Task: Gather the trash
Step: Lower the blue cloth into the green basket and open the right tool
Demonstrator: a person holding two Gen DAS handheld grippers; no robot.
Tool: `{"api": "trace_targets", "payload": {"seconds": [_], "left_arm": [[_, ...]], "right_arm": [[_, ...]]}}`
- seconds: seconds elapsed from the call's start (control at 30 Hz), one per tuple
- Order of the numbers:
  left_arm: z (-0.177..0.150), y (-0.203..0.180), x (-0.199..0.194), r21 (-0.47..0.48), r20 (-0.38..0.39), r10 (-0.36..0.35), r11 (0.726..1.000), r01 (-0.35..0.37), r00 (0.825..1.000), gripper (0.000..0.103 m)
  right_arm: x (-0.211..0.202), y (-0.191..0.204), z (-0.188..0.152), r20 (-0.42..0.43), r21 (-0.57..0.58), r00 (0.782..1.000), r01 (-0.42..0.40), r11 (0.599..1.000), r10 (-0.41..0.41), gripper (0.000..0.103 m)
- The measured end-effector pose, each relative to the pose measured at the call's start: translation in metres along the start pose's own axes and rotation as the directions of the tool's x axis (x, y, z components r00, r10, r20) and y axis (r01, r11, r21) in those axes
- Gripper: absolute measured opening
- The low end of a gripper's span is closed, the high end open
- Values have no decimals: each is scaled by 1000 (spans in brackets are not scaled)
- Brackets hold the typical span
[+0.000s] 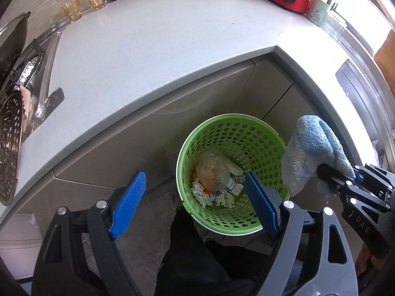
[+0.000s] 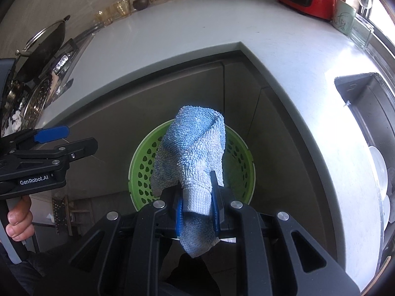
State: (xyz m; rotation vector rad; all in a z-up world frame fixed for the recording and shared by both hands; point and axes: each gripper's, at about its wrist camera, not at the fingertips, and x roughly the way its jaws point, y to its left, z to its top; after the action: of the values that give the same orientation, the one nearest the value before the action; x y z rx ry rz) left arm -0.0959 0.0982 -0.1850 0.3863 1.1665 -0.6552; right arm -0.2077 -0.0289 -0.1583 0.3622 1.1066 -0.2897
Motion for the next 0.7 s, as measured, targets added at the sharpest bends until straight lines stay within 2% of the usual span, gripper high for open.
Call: {"api": "trace_targets", "payload": {"seconds": [0.13,0.2,0.23,0.3,0.37,0.53,0.63,0.7], "left_arm": [[3,2,2,-6,-4,0,1000,0,1000,79],[4,1,3,-6,-7,2,1000,-2,1000,79],[5,1,4,-4,-8,2,1000,-2,1000,79],[6,0,5,-4,-9,4,1000,-4,1000,79],[7,0,6,-4,-14,3,1000,-3,1000,79],[10,-1,7,-7,-15,4,1000,-4,1000,79],[13,0,7,-6,-15,5,1000,-6,1000,79],[14,0,7,-6,-16,3,1000,-3,1000,79]], "right_arm": [[6,2,3,-17,-6,1000,-1,1000,1,19],[12,3,4,-43,-6,999,2,1000,-2,31],[15,4,3,-55,-5,998,6,1000,-7,34],[19,4,4,-67,2,998,12,1000,-12,49],[21,4,5,-74,2,997,16,1000,-16,53],[25,3,8,-82,5,996,22,1000,-22,55],[24,1,8,-79,12,996,34,999,-33,65],[23,1,10,-69,12,997,47,999,-46,77]]}}
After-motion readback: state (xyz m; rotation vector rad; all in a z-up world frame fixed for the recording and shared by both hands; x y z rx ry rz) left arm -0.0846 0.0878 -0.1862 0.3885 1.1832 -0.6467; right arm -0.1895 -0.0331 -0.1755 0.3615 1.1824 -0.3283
